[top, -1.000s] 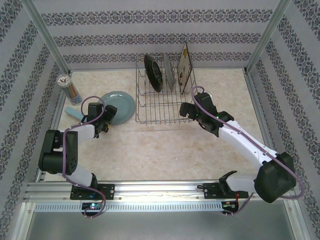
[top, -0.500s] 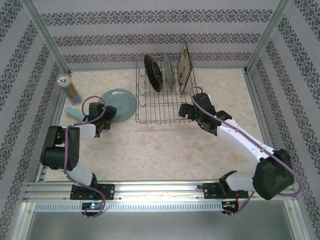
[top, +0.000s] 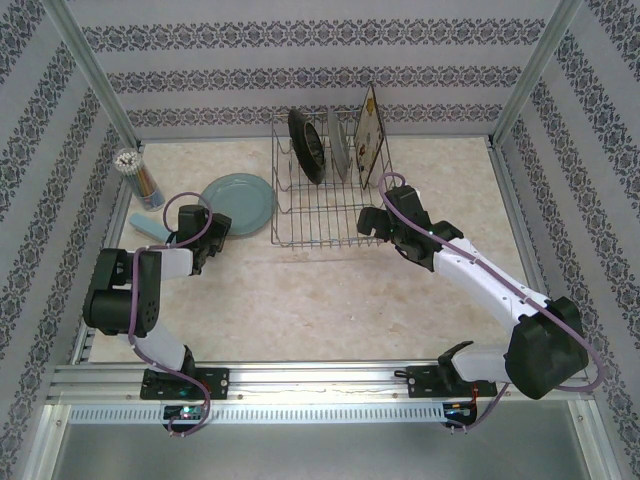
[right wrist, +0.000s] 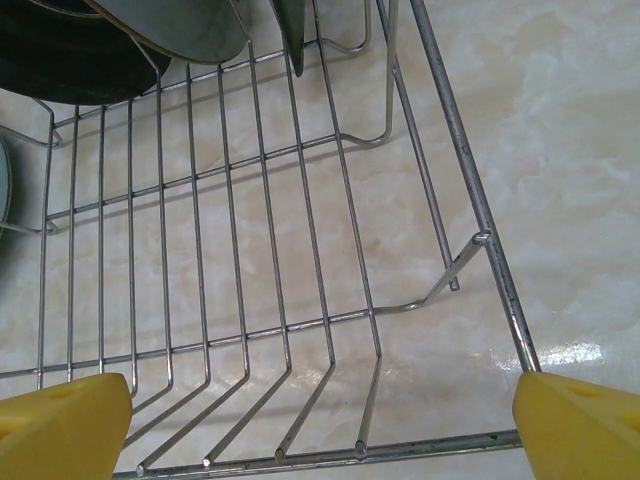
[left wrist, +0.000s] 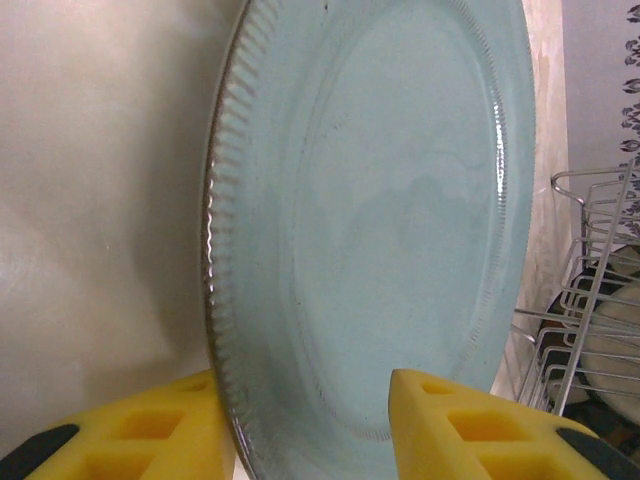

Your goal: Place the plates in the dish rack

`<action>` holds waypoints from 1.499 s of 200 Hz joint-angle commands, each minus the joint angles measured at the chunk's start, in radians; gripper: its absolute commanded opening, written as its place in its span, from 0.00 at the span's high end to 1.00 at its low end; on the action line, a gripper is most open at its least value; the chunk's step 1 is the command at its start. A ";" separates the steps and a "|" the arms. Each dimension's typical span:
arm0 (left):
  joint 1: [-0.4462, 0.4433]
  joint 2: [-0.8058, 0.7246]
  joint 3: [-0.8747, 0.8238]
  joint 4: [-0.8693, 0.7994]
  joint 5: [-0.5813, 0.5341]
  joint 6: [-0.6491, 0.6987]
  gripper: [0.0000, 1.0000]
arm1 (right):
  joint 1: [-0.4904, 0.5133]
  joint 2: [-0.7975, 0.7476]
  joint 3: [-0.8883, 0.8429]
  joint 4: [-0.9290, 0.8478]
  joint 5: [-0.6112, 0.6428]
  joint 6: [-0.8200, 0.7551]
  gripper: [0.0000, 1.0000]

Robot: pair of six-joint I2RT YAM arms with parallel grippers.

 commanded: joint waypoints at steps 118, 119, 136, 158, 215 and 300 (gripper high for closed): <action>0.015 0.069 -0.005 0.183 -0.031 -0.011 0.80 | -0.017 -0.012 0.016 -0.002 -0.005 -0.011 0.02; 0.015 0.069 -0.005 0.183 -0.031 -0.010 0.80 | -0.017 -0.012 0.016 -0.003 -0.005 -0.011 0.02; 0.014 0.068 -0.004 0.193 -0.031 -0.005 0.87 | -0.019 -0.016 0.014 -0.003 -0.003 -0.013 0.02; 0.014 0.064 0.001 0.206 -0.031 0.014 0.93 | -0.020 -0.021 0.011 -0.003 -0.003 -0.013 0.02; 0.015 -0.028 0.011 0.134 -0.017 0.066 1.00 | -0.020 -0.036 -0.003 0.006 -0.010 -0.014 0.02; 0.033 -0.197 0.030 -0.102 0.098 0.205 1.00 | -0.022 -0.058 -0.017 0.026 -0.025 -0.025 0.02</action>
